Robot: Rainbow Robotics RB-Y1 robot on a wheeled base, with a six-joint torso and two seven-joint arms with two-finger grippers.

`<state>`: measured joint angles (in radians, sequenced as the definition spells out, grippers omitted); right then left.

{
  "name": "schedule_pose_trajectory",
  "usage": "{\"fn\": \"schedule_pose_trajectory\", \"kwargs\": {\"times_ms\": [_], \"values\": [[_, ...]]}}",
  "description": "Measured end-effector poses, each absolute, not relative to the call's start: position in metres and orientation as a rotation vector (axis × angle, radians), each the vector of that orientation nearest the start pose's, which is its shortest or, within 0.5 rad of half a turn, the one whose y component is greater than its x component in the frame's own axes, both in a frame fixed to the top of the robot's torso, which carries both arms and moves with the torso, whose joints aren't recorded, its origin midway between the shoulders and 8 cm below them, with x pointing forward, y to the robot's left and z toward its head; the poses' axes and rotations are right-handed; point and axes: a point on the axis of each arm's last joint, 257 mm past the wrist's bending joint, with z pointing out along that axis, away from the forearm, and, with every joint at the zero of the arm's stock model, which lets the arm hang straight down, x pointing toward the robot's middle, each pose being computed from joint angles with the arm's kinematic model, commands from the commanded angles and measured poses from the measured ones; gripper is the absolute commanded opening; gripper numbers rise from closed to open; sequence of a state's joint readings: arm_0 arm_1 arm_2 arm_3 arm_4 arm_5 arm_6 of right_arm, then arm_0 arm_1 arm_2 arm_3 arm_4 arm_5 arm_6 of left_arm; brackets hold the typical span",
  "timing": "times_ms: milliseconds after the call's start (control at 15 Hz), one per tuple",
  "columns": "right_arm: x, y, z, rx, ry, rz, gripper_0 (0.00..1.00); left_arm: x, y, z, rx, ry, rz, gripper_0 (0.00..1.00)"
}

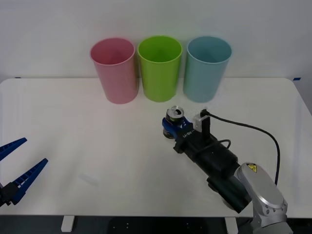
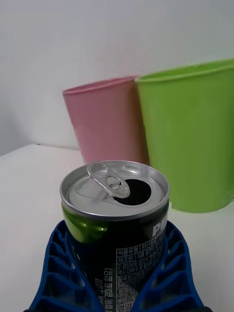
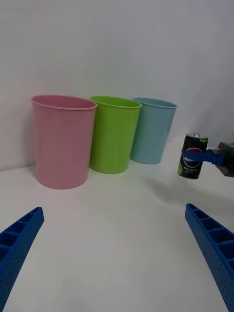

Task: Grasp the object on the table and drop it into the matching bin: aluminum can to the light blue bin, PET bottle to the pink bin.

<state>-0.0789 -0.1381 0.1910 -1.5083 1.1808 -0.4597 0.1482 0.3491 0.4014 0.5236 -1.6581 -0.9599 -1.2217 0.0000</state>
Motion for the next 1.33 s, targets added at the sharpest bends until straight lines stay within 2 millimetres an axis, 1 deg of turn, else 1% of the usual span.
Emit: {"fn": "schedule_pose_trajectory", "kwargs": {"times_ms": [333,600,933,1133,1333], "values": [[0.502,-0.081,-0.146,-0.371,1.379,0.627,0.0,0.342,0.33,-0.169,0.465,1.441,-0.567,1.0],[0.501,-0.108,-0.108,-0.341,1.344,0.663,0.0,0.342,0.33,-0.169,0.465,1.441,-0.567,1.0],[0.5,-0.147,-0.062,-0.274,1.32,0.706,0.0,0.342,0.33,-0.169,0.465,1.441,-0.567,1.0],[0.509,-0.168,-0.036,-0.271,1.294,0.664,0.0,0.342,0.33,-0.169,0.465,1.441,-0.567,1.0],[0.529,-0.184,-0.011,-0.284,1.262,0.605,0.0,0.342,0.33,-0.169,0.465,1.441,-0.567,1.0]]}}
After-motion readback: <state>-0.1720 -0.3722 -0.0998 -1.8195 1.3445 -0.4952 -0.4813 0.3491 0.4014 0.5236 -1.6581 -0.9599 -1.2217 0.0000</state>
